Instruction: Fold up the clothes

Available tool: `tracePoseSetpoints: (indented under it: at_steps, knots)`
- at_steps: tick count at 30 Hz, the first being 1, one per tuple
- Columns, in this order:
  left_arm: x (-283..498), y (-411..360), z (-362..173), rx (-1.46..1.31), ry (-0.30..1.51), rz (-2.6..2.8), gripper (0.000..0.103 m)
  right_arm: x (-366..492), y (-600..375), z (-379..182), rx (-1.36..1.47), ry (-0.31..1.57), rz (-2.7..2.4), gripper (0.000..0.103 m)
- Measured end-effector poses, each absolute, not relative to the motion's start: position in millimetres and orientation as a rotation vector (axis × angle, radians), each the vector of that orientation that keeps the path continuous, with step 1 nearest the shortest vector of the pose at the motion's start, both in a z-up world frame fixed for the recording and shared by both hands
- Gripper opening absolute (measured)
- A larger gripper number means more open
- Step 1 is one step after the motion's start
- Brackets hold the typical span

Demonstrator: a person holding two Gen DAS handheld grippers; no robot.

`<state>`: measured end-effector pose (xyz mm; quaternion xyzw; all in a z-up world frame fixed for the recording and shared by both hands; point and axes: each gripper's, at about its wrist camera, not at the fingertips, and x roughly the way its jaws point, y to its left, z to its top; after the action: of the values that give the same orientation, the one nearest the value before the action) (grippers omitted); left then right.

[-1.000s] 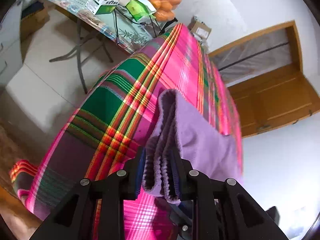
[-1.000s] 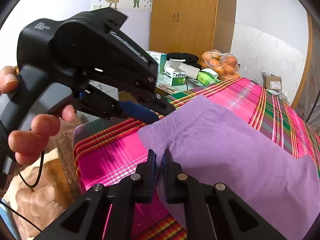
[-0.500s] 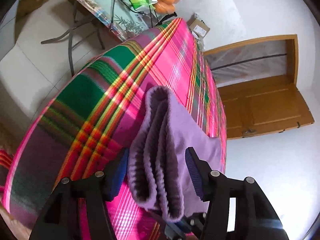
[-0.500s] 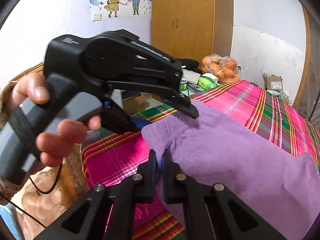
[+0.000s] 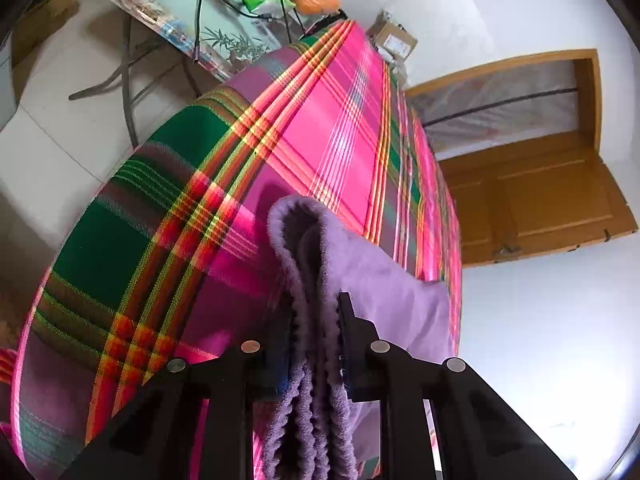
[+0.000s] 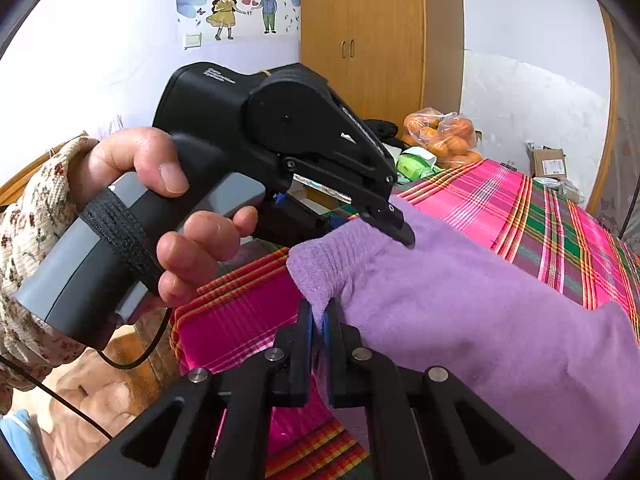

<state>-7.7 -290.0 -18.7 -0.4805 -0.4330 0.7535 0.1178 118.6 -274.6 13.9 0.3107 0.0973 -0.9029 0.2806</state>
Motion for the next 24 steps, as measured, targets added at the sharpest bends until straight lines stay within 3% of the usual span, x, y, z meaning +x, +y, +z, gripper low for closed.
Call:
tracePoseSetpoints:
  at_steps: [24]
  knots:
    - [-2.1,-299.5,-14.4,-1.375,-1.215,2.328,0.017,105.9,-285.6,4.1,0.911,0.221,-2.367,0.004]
